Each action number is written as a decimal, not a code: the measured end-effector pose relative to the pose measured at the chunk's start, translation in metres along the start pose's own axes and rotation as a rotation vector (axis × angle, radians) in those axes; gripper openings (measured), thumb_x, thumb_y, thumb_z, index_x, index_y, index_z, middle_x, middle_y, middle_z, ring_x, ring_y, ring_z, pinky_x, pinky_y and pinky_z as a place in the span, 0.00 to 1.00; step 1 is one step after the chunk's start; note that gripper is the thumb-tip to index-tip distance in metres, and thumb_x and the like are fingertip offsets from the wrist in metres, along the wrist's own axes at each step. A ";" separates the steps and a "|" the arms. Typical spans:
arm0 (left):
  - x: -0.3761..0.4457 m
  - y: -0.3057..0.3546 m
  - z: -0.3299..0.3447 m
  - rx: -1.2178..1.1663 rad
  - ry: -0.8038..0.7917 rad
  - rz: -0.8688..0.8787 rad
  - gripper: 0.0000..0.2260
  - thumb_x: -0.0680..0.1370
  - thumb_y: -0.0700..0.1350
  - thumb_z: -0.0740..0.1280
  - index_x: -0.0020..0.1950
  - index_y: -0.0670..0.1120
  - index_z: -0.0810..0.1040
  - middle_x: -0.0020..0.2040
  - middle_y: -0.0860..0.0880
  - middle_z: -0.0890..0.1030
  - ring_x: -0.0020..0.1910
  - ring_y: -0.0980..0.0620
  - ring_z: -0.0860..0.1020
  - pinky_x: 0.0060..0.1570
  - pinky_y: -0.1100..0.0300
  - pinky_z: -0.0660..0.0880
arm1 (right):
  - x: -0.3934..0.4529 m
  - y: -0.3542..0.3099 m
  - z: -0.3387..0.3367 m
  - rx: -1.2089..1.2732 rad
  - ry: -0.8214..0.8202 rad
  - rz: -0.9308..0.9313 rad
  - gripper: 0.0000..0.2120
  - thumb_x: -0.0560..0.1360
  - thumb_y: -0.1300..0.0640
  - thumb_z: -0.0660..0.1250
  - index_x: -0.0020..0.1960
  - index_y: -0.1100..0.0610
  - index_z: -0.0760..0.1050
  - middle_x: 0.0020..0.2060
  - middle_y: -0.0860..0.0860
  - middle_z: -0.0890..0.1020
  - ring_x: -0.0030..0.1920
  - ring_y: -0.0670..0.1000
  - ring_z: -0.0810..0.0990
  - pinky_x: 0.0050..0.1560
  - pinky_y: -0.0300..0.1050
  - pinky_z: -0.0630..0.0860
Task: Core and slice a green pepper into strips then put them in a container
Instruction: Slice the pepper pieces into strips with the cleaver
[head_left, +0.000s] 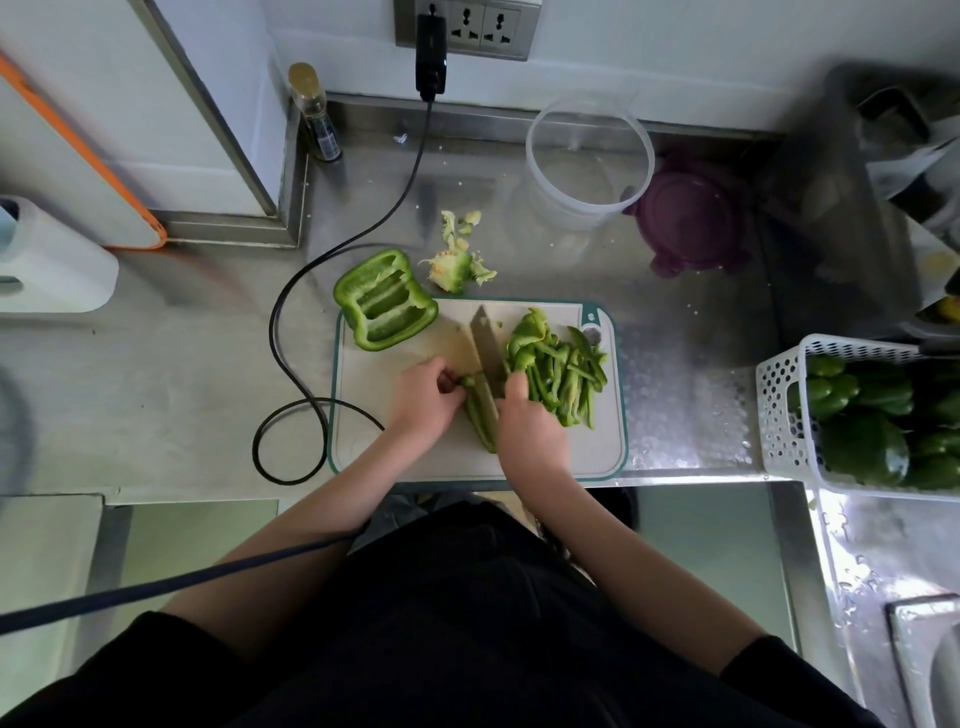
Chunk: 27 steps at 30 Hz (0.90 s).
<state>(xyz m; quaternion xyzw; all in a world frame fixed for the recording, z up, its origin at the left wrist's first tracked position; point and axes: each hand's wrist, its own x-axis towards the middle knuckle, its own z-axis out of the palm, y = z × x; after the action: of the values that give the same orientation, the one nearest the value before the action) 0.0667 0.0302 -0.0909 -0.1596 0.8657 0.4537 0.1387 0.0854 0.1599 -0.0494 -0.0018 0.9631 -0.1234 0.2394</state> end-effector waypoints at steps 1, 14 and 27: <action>-0.001 -0.001 0.000 -0.010 0.002 -0.006 0.04 0.72 0.39 0.70 0.42 0.44 0.76 0.35 0.52 0.76 0.37 0.51 0.75 0.38 0.61 0.67 | 0.000 0.004 -0.003 0.024 0.016 0.007 0.11 0.81 0.62 0.54 0.63 0.59 0.58 0.40 0.58 0.80 0.38 0.59 0.80 0.33 0.50 0.74; 0.000 -0.005 -0.002 -0.139 -0.008 -0.071 0.04 0.72 0.34 0.70 0.45 0.40 0.78 0.35 0.48 0.79 0.34 0.55 0.78 0.34 0.69 0.74 | -0.021 0.003 -0.002 0.186 0.003 -0.065 0.08 0.82 0.56 0.52 0.57 0.61 0.61 0.31 0.53 0.71 0.34 0.60 0.74 0.31 0.47 0.66; 0.001 -0.007 0.000 -0.077 0.018 -0.043 0.02 0.74 0.36 0.69 0.44 0.40 0.77 0.42 0.41 0.82 0.41 0.46 0.79 0.44 0.53 0.77 | -0.016 0.006 0.010 0.034 -0.030 -0.083 0.13 0.83 0.53 0.51 0.63 0.60 0.61 0.39 0.59 0.80 0.40 0.61 0.81 0.32 0.47 0.70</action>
<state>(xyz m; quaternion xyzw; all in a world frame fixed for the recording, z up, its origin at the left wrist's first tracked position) 0.0686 0.0265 -0.0960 -0.1873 0.8451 0.4823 0.1345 0.1045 0.1640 -0.0518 -0.0396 0.9562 -0.1494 0.2486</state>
